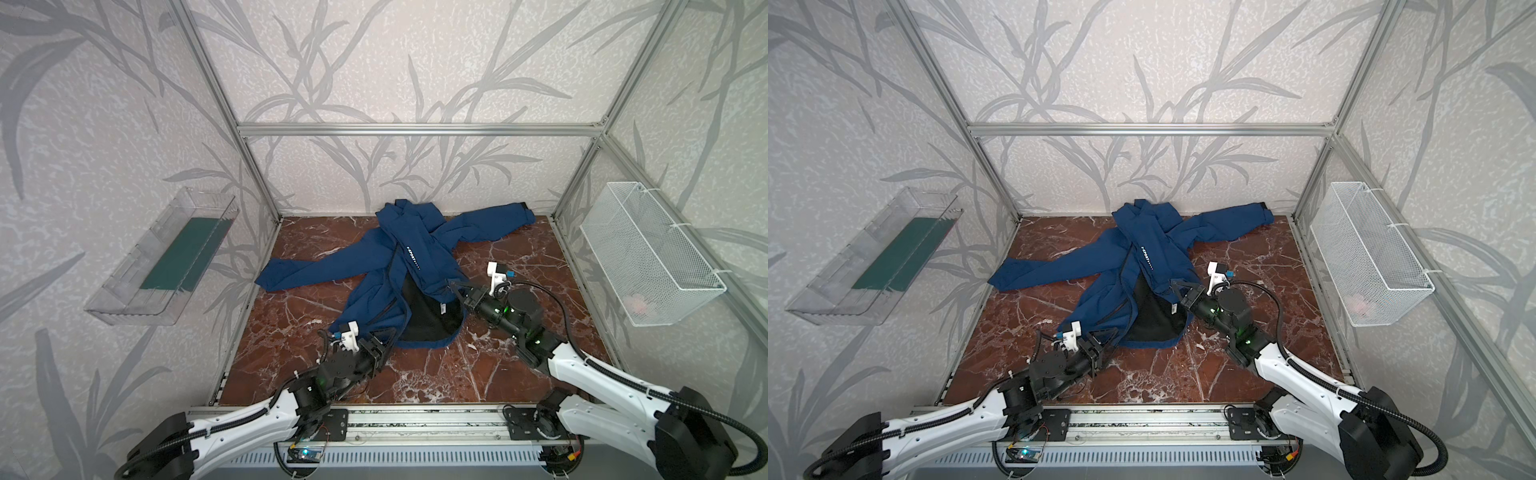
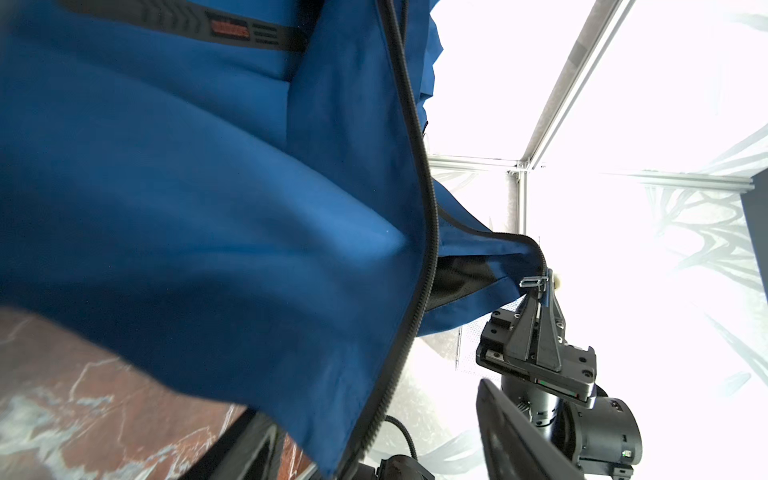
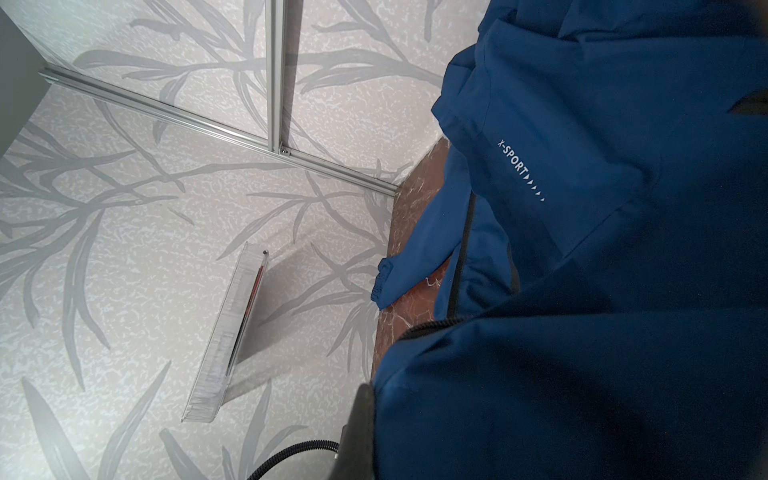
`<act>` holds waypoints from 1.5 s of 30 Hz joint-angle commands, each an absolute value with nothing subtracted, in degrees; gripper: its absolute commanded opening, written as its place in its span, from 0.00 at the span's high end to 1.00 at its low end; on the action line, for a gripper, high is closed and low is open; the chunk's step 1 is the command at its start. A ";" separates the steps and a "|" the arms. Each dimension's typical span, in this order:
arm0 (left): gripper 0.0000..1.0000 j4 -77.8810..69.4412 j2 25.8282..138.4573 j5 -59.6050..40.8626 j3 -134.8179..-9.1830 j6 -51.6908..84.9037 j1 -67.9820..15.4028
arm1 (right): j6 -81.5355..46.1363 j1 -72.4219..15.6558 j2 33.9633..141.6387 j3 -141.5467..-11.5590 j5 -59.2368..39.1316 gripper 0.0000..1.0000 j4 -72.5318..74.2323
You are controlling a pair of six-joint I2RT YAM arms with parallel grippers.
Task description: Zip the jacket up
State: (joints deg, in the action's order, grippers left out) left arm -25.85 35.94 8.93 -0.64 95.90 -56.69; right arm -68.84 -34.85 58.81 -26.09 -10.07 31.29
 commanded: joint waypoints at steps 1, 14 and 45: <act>0.26 -20.75 35.21 8.49 0.52 98.19 -57.22 | -67.89 -34.55 59.01 -27.50 -9.91 0.99 32.82; 0.39 -27.45 40.42 11.17 2.15 100.51 -57.22 | -67.85 -34.54 59.41 -28.10 -10.03 0.99 32.87; 1.00 -29.79 42.51 8.83 -14.69 77.14 -57.21 | -67.72 -34.60 57.66 -28.28 -11.03 1.00 41.26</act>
State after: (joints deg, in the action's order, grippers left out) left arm -27.79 43.16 9.56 -8.97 87.09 -56.97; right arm -68.69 -34.83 59.46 -26.20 -10.28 34.39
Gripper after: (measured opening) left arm 0.048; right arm 0.061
